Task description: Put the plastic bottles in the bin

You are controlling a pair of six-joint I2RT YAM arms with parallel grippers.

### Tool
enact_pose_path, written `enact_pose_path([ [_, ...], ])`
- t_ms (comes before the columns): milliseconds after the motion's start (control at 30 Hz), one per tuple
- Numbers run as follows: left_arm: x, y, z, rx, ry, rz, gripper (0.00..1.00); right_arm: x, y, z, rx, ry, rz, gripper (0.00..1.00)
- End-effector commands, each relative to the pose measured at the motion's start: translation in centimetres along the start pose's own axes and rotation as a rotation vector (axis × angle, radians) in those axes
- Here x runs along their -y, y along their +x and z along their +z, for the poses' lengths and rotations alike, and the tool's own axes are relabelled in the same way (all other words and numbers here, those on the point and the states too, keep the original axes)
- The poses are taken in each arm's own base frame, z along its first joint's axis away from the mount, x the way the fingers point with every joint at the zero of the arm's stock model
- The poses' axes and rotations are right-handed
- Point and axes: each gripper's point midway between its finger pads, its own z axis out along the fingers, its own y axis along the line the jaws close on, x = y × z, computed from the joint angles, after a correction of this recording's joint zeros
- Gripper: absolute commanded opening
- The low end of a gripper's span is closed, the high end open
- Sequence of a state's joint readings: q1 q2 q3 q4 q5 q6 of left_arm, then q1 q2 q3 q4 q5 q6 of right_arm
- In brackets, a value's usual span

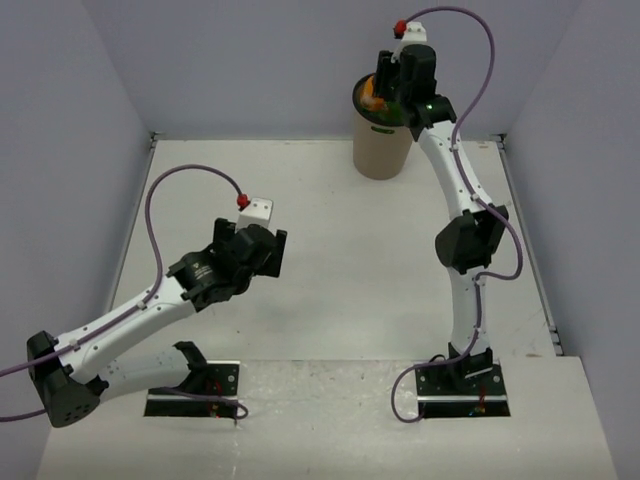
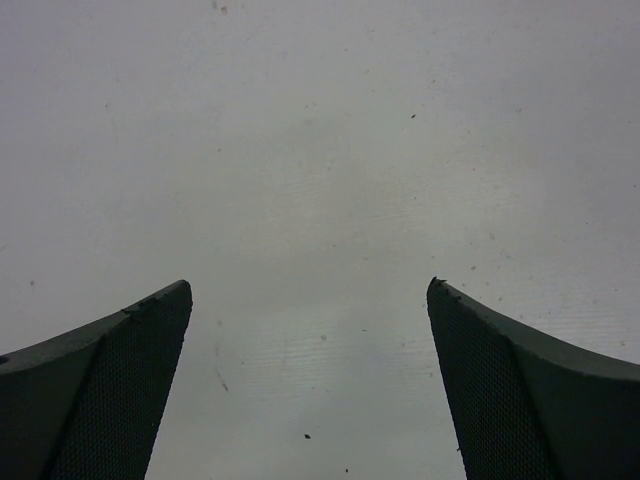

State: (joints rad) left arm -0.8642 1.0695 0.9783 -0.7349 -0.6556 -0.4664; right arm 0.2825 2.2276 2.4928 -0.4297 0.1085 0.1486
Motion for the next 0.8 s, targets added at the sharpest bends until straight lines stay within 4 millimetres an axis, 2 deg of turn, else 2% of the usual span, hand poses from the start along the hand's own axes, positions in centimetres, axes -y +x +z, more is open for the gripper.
enact_pose_path([
  [0, -1.0, 1.3, -0.7, 0.024, 0.028, 0.026, 1.0, 0.3, -2.5, 1.0, 0.102, -0.026, -0.042, 0.04],
  [33, -1.0, 1.2, -0.8, 0.043, 0.037, 0.01, 1.0, 0.4, -2.1, 1.5, 0.092, -0.029, -0.047, 0.12],
  [67, -0.7, 1.1, -1.0, 0.055, 0.068, 0.002, 1.0, 0.4, -1.1, 2.2, 0.073, -0.024, -0.047, 0.64],
  [100, -0.6, 0.5, -1.4, 0.09, 0.086, -0.021, 1.0, 0.5, -0.6, 2.4, 0.064, -0.02, -0.043, 0.76],
  [233, -1.5, 0.1, -1.2, 0.103, 0.044, -0.065, 1.0, 0.7, -1.5, 1.6, 0.081, -0.019, -0.029, 0.99],
  [333, -4.5, -0.2, -0.2, 0.09, -0.077, -0.13, 1.0, 1.3, -3.8, -0.1, 0.11, 0.008, -0.029, 0.99],
  [367, -6.6, -0.4, 0.4, 0.084, -0.134, -0.189, 1.0, 1.4, -4.3, -0.8, 0.11, 0.019, -0.026, 0.99],
  [400, -7.6, -1.0, 0.4, 0.103, -0.147, -0.234, 1.0, 1.5, -6.7, -3.0, 0.149, 0.027, -0.018, 0.99],
  [433, -7.9, -1.2, 0.6, 0.101, -0.121, -0.266, 1.0, 1.6, -7.7, -4.3, 0.158, 0.032, -0.012, 0.99],
  [467, -10.3, -1.3, 1.0, 0.111, -0.177, -0.323, 1.0, 1.9, -7.4, -5.2, 0.139, 0.049, 0.0, 0.99],
  [500, -11.4, -2.2, 0.7, 0.154, -0.181, -0.351, 1.0, 2.1, -10.2, -8.7, 0.184, 0.062, 0.015, 0.99],
  [533, -12.3, -2.3, 0.6, 0.162, -0.194, -0.377, 1.0, 2.3, -10.2, -10.3, 0.166, 0.07, 0.02, 0.99],
  [567, -14.4, -2.4, 0.3, 0.182, -0.252, -0.424, 1.0, 2.6, -8.1, -11.0, 0.104, 0.08, 0.029, 0.99],
  [600, -15.2, -2.6, 0.1, 0.193, -0.267, -0.435, 1.0, 2.7, -7.5, -12.4, 0.078, 0.08, 0.035, 0.99],
  [633, -15.5, -2.7, 0.0, 0.198, -0.266, -0.441, 1.0, 2.6, -9.5, -16.8, 0.116, 0.068, 0.055, 0.99],
  [667, -16.4, -2.7, -0.2, 0.209, -0.287, -0.453, 1.0, 2.9, -5.3, -17.1, 0.019, 0.073, 0.079, 0.99],
  [700, -16.5, -2.7, -0.2, 0.211, -0.295, -0.452, 1.0, 3.0, -4.1, -18.6, -0.001, 0.068, 0.09, 0.99],
  [733, -16.6, -2.7, -0.2, 0.212, -0.296, -0.449, 1.0, 2.9, -5.8, -23.0, 0.064, 0.05, 0.113, 0.99],
  [767, -16.5, -2.6, -0.1, 0.204, -0.296, -0.447, 1.0, 3.5, -1.1, -23.3, -0.026, 0.065, 0.126, 0.99],
])
